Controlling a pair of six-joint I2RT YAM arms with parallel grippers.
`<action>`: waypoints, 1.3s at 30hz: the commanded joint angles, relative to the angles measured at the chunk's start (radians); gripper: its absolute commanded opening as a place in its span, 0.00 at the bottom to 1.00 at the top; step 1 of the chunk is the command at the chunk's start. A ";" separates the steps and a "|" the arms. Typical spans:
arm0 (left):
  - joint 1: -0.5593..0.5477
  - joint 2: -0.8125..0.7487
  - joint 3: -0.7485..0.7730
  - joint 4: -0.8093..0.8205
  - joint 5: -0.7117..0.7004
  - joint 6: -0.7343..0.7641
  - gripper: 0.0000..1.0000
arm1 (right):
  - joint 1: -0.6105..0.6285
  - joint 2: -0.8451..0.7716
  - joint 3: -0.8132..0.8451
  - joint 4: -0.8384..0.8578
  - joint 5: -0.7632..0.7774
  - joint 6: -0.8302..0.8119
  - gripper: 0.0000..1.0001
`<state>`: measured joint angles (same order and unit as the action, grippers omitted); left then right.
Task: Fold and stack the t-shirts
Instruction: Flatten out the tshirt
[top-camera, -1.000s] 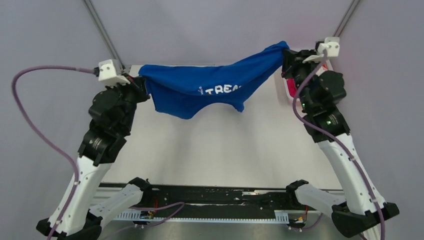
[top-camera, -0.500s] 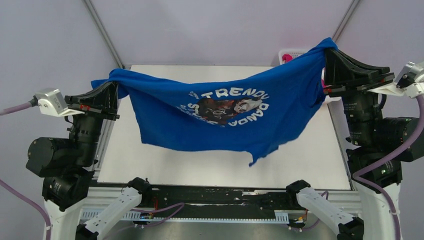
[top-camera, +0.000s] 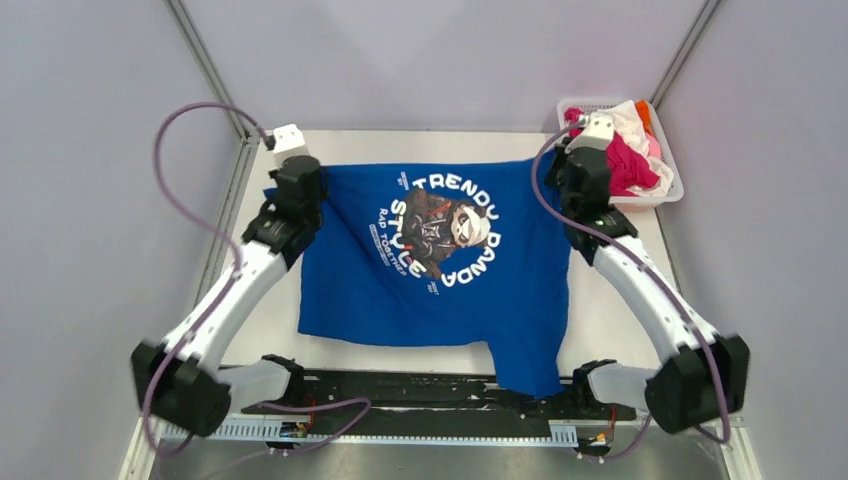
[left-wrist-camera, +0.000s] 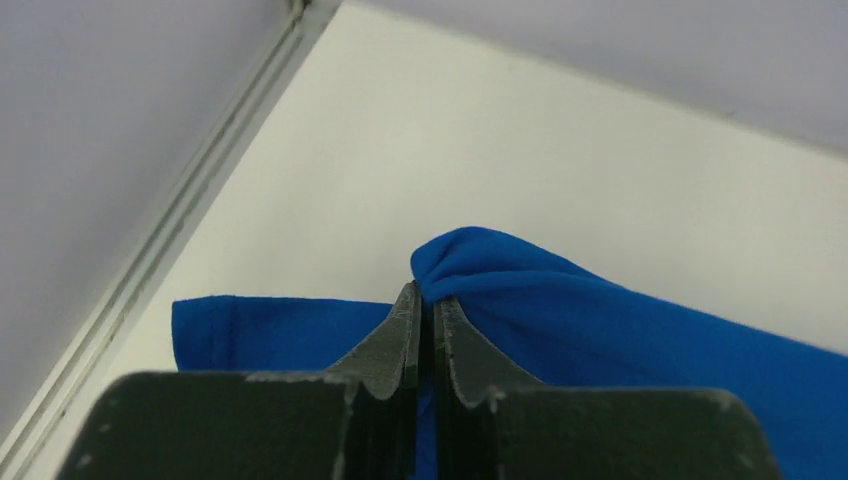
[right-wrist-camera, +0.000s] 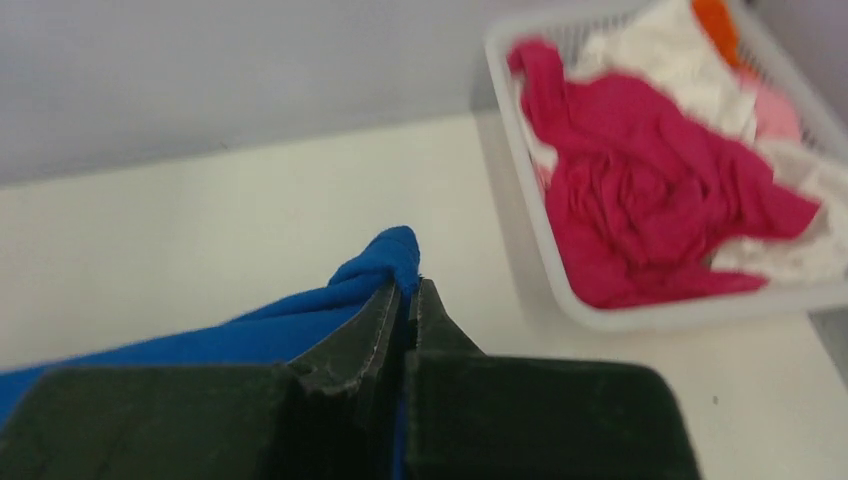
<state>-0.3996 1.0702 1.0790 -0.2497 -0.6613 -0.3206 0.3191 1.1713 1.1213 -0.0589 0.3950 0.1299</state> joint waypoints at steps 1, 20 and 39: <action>0.152 0.291 0.008 -0.020 0.022 -0.150 0.12 | -0.082 0.185 -0.110 0.115 -0.013 0.194 0.09; 0.150 0.399 0.010 -0.137 0.542 -0.261 1.00 | -0.091 0.232 -0.145 -0.074 -0.510 0.382 1.00; 0.127 0.559 0.048 0.000 0.586 -0.297 1.00 | -0.038 0.827 0.314 -0.017 -0.736 0.315 1.00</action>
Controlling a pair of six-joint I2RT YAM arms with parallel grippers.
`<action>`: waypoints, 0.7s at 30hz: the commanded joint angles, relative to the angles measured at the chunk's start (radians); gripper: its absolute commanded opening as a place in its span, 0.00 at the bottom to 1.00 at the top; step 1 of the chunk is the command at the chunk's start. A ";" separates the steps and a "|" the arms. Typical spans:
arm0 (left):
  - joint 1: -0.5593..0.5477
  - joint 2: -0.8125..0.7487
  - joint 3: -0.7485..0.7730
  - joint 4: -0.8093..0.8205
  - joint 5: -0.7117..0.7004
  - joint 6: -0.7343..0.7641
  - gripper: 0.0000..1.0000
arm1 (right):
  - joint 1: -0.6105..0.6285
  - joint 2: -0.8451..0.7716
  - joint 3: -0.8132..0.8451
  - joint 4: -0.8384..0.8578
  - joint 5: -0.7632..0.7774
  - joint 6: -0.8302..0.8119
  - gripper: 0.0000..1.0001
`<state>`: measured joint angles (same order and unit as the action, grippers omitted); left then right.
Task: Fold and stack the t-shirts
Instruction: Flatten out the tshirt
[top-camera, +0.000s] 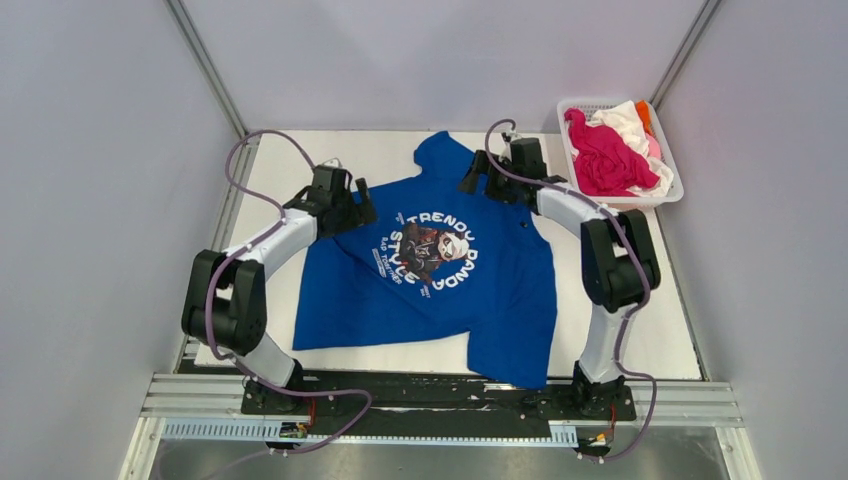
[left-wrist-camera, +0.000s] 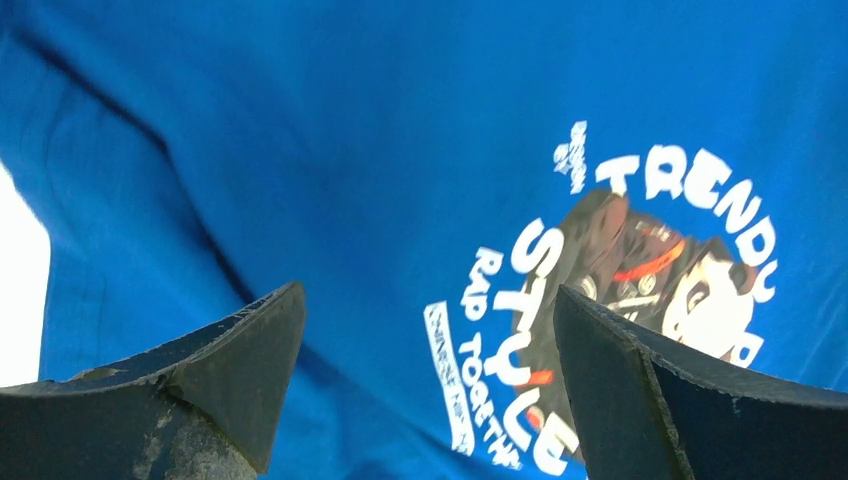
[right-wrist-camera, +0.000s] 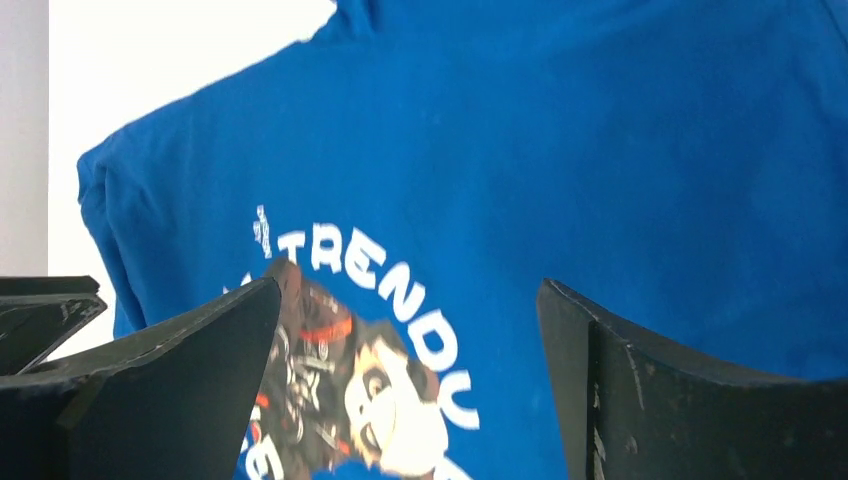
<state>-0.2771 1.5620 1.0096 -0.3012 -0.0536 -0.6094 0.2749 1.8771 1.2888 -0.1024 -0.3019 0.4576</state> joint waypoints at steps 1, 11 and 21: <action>0.004 0.090 0.137 0.048 -0.021 -0.005 1.00 | 0.007 0.175 0.190 0.014 -0.035 -0.011 1.00; 0.004 0.387 0.326 0.019 0.045 -0.028 1.00 | -0.032 0.299 0.276 -0.069 0.143 0.042 1.00; 0.002 0.631 0.546 -0.008 0.153 -0.056 1.00 | -0.140 0.181 0.033 -0.100 0.279 0.188 1.00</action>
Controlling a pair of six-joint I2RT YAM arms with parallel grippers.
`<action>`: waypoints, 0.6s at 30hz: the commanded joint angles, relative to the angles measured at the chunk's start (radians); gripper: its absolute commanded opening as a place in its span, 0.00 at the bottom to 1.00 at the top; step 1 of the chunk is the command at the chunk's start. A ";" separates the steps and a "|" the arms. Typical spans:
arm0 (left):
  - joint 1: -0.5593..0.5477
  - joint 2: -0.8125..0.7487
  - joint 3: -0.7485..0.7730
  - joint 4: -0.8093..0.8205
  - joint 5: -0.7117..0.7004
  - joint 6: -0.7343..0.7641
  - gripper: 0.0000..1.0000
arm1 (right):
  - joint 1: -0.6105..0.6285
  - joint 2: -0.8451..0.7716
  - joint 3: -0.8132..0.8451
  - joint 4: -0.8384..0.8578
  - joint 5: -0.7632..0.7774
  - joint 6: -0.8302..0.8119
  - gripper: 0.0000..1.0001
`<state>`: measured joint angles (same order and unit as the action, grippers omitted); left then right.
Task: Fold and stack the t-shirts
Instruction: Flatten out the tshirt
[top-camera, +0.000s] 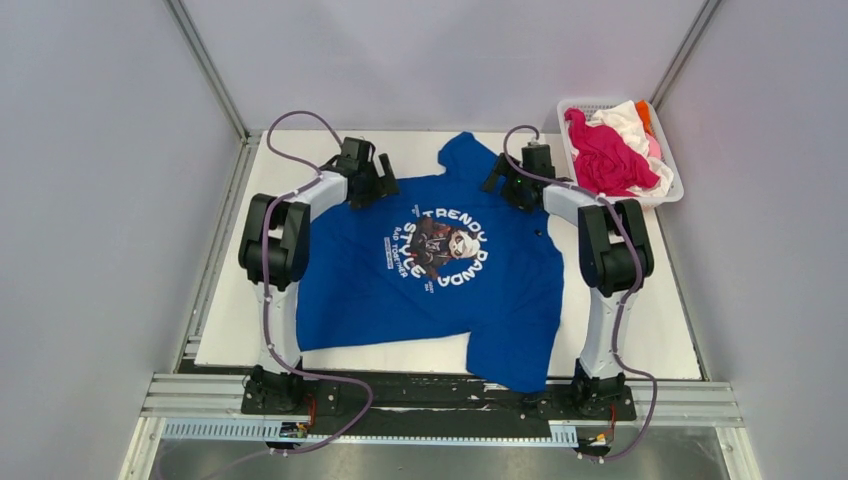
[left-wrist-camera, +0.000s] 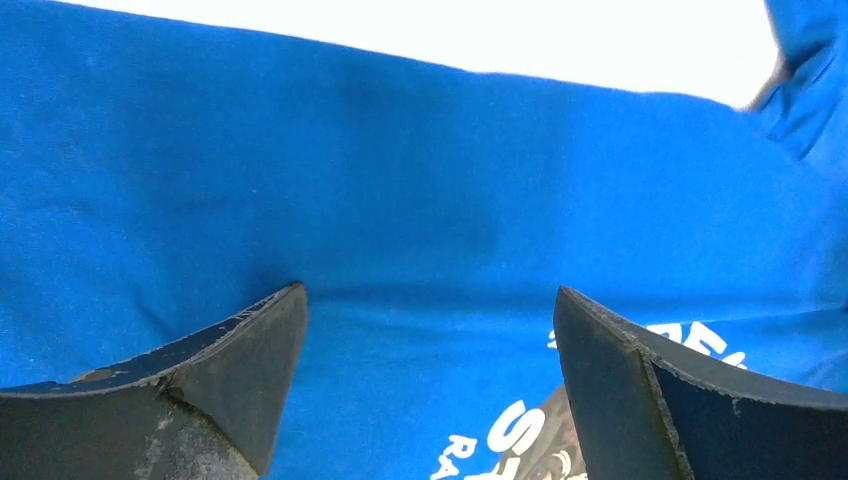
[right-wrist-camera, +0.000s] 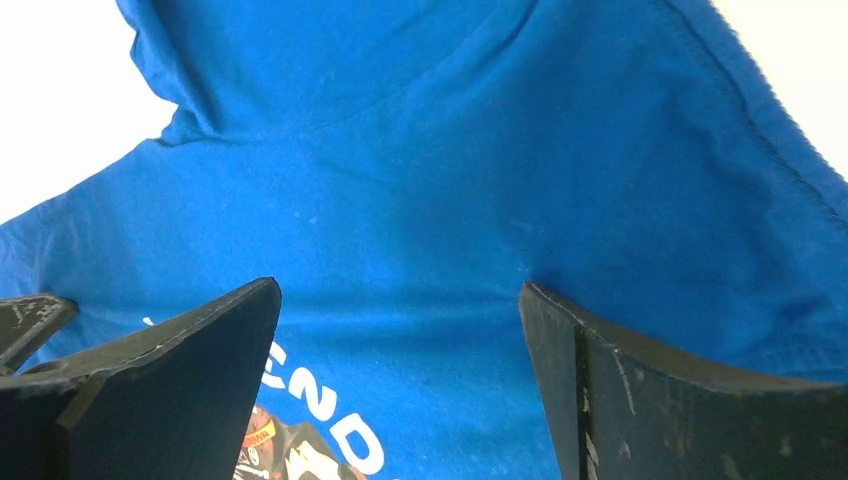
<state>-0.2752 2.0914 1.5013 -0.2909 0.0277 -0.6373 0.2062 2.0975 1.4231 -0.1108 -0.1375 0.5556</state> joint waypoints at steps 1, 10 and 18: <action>-0.001 0.115 0.086 -0.018 0.079 -0.028 1.00 | -0.089 -0.047 -0.118 -0.092 0.114 0.104 1.00; -0.008 0.287 0.360 -0.116 0.037 0.010 1.00 | -0.147 0.015 -0.050 -0.090 0.044 0.037 1.00; 0.044 0.399 0.557 -0.194 0.047 0.032 1.00 | -0.139 0.065 0.062 -0.086 0.008 0.023 1.00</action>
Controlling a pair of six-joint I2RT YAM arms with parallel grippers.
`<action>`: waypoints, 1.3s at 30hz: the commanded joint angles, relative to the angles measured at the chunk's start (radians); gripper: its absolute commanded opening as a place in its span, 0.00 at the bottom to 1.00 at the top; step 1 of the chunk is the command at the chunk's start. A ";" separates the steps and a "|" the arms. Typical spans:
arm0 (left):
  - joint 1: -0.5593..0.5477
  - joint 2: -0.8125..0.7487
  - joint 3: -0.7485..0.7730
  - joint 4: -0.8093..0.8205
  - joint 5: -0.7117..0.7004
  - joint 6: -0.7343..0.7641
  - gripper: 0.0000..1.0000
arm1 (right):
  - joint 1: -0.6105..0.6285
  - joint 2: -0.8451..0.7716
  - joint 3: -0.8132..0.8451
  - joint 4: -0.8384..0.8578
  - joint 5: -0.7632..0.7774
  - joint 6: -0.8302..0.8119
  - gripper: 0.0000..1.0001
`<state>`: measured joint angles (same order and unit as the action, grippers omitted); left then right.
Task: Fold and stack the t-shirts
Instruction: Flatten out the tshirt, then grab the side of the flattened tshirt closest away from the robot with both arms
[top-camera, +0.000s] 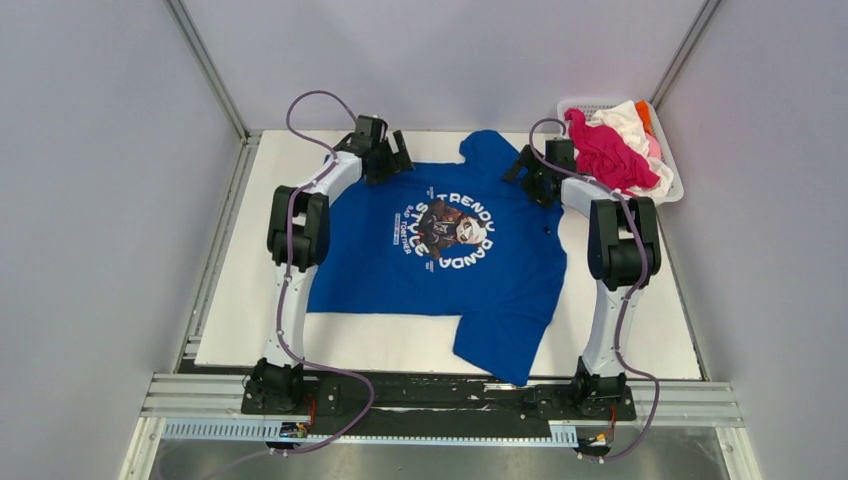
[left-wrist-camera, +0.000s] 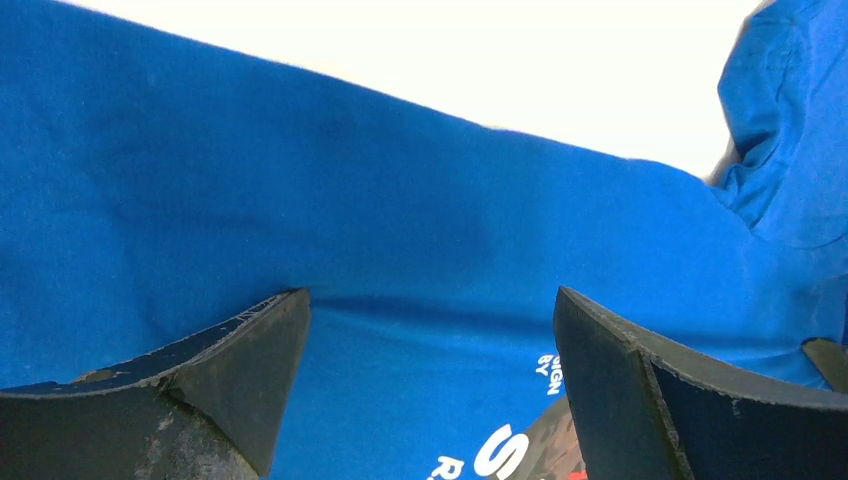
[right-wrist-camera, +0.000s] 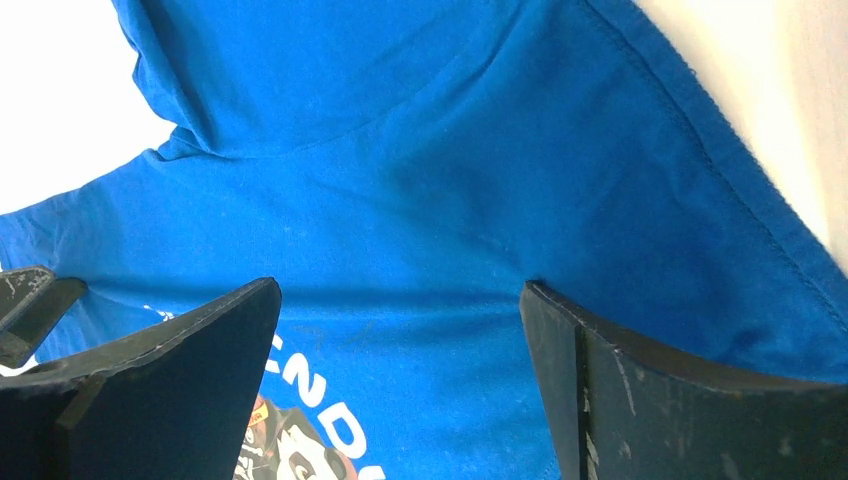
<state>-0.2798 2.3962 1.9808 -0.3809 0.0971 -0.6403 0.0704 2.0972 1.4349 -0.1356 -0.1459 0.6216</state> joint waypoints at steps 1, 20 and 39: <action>0.053 0.110 0.093 -0.111 -0.009 0.039 1.00 | -0.002 0.075 0.068 -0.061 0.015 -0.049 1.00; 0.006 -0.693 -0.569 -0.033 -0.185 0.131 1.00 | 0.167 -0.506 -0.278 -0.084 0.315 -0.143 1.00; 0.041 -1.382 -1.357 -0.418 -0.534 -0.435 1.00 | 0.165 -0.764 -0.602 -0.065 0.317 -0.028 1.00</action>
<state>-0.2707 1.0023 0.6472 -0.7979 -0.3561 -0.9321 0.2329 1.3041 0.8040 -0.2276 0.1913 0.5766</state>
